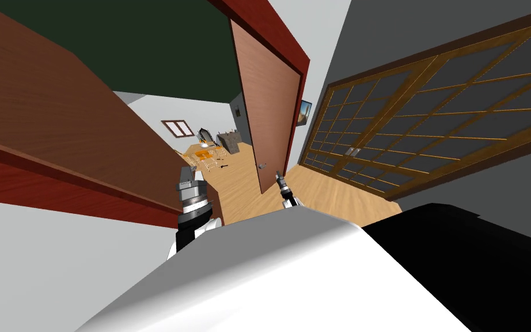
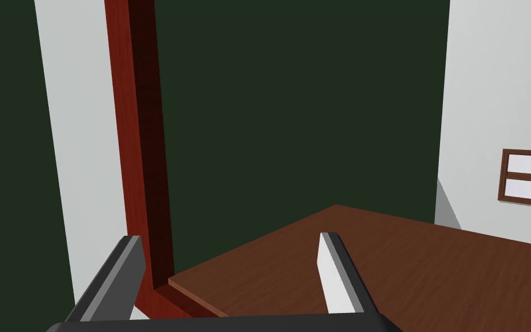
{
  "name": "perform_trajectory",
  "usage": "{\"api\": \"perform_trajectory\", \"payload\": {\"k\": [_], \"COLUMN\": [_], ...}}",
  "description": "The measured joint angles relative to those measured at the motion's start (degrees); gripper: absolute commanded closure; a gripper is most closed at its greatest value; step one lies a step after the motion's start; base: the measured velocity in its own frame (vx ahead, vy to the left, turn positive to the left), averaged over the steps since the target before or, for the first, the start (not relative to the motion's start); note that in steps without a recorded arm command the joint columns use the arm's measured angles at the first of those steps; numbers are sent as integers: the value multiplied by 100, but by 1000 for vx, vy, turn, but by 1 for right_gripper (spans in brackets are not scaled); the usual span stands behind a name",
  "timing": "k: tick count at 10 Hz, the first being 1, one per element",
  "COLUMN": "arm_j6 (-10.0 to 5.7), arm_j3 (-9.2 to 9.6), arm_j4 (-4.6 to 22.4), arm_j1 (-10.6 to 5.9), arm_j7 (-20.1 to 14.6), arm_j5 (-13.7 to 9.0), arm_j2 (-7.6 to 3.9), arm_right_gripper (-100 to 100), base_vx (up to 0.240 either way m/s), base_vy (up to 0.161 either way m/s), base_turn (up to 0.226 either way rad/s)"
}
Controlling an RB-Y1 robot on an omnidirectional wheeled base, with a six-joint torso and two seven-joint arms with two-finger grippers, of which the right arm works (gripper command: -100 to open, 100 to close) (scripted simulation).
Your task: Push the door open
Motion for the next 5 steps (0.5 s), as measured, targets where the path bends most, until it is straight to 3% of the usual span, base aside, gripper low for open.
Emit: {"api": "perform_trajectory", "payload": {"k": [3,5], "arm_j6": [-37,-19], "arm_j3": [106,166], "arm_j4": [540,746], "arm_j1": [-254,-332], "arm_j7": [-18,-39], "arm_j5": [-34,-48], "arm_j2": [19,20], "arm_right_gripper": [-100,-100], "base_vx": [83,58], "base_vy": [-95,-46], "base_turn": [82,29]}}
